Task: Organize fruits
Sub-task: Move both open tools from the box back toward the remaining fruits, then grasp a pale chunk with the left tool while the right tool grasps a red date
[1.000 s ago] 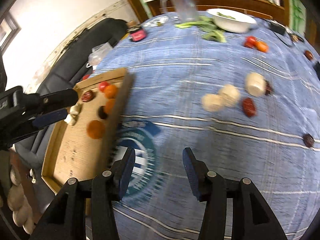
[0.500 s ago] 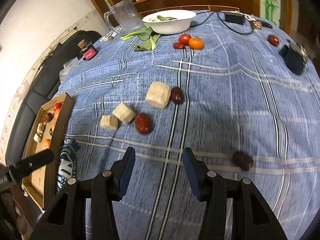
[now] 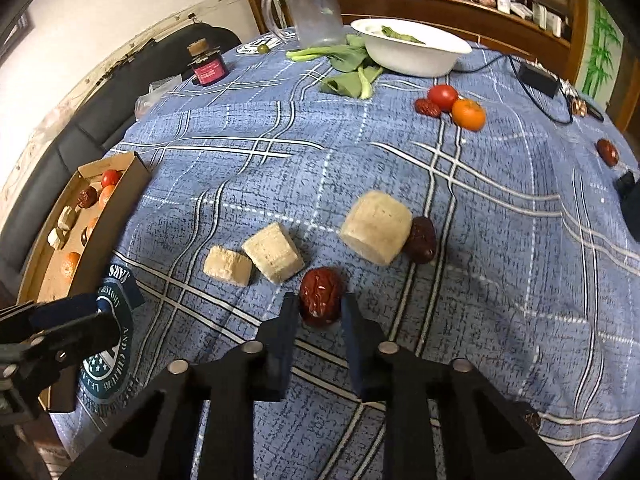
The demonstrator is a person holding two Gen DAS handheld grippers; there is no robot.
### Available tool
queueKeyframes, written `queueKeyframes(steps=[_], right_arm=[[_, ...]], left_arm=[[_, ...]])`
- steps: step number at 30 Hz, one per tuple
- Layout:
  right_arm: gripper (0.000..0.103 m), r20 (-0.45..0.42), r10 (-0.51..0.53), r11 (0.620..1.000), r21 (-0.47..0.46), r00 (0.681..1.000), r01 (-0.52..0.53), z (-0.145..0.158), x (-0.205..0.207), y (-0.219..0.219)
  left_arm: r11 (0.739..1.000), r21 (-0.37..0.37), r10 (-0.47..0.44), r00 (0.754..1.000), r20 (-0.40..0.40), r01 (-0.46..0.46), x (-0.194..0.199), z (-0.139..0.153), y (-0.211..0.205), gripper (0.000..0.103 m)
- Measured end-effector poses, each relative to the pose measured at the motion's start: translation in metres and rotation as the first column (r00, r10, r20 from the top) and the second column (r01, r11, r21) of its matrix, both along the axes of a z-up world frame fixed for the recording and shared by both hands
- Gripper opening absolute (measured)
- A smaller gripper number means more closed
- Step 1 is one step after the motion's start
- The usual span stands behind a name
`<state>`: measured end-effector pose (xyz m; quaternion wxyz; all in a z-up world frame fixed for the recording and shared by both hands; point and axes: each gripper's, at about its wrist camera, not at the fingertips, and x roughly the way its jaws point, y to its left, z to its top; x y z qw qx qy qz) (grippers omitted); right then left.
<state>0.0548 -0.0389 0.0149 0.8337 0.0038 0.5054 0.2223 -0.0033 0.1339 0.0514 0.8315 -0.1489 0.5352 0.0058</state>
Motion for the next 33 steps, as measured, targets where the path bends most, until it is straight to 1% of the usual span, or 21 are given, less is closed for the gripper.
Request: queueKeyframes(steps=[5,8,11,12,13,14,15,16,22,26,28,30,33], right_arm=[[0.023,-0.023,-0.049,0.998,0.027,0.999,0.05,0.004,-0.005,-0.021],[0.023,-0.031,-0.067,0.997,0.043,0.997,0.069,0.008,-0.012,-0.03],[0.023,-0.036,-0.08,0.995,0.053,0.996,0.082,0.01,-0.017,-0.035],[0.023,-0.038,-0.084,0.995,0.055,0.996,0.086,0.011,-0.018,-0.036],[0.023,-0.042,-0.091,0.994,0.058,0.995,0.093,0.011,-0.02,-0.037],[0.023,-0.045,-0.095,0.993,0.06,0.994,0.098,0.011,-0.021,-0.038],[0.023,-0.05,-0.101,0.992,0.064,0.994,0.104,0.01,-0.022,-0.04],[0.023,-0.053,-0.104,0.992,0.067,0.993,0.108,0.01,-0.022,-0.041],[0.023,-0.061,-0.124,0.988,0.085,0.99,0.129,0.014,-0.028,-0.042],[0.023,-0.049,-0.118,0.988,0.095,0.992,0.122,0.024,-0.032,-0.035],[0.023,-0.039,-0.107,0.989,0.1,0.993,0.111,0.03,-0.034,-0.027],[0.023,-0.034,-0.094,0.99,0.104,0.995,0.097,0.035,-0.035,-0.018],[0.023,-0.028,-0.067,0.991,0.117,0.997,0.07,0.044,-0.036,0.003]], left_arm=[[0.996,0.008,-0.093,0.996,0.014,0.092,0.025,-0.008,-0.022,0.06],[0.987,0.024,-0.161,0.987,0.021,0.161,0.041,-0.015,-0.035,0.06],[0.971,0.055,-0.232,0.972,0.016,0.231,0.055,-0.025,-0.048,0.06],[0.966,0.068,-0.249,0.968,0.009,0.248,0.059,-0.029,-0.05,0.056],[0.96,0.08,-0.268,0.963,0.0,0.267,0.062,-0.033,-0.053,0.05],[0.956,0.101,-0.277,0.961,0.006,0.275,0.064,-0.034,-0.054,0.045],[0.951,0.107,-0.294,0.956,0.009,0.291,0.065,-0.034,-0.056,0.029],[0.948,0.113,-0.3,0.954,0.003,0.298,0.066,-0.034,-0.057,0.028],[0.958,0.062,-0.281,0.959,0.023,0.279,0.056,-0.026,-0.048,0.028],[0.971,0.016,-0.24,0.969,0.062,0.239,0.042,-0.01,-0.034,0.028],[0.978,-0.02,-0.203,0.976,0.078,0.205,0.033,-0.001,-0.02,0.028],[0.983,-0.036,-0.176,0.981,0.086,0.18,0.024,0.006,-0.007,0.028],[0.99,-0.049,-0.124,0.987,0.106,0.13,0.009,0.018,0.023,0.028]])
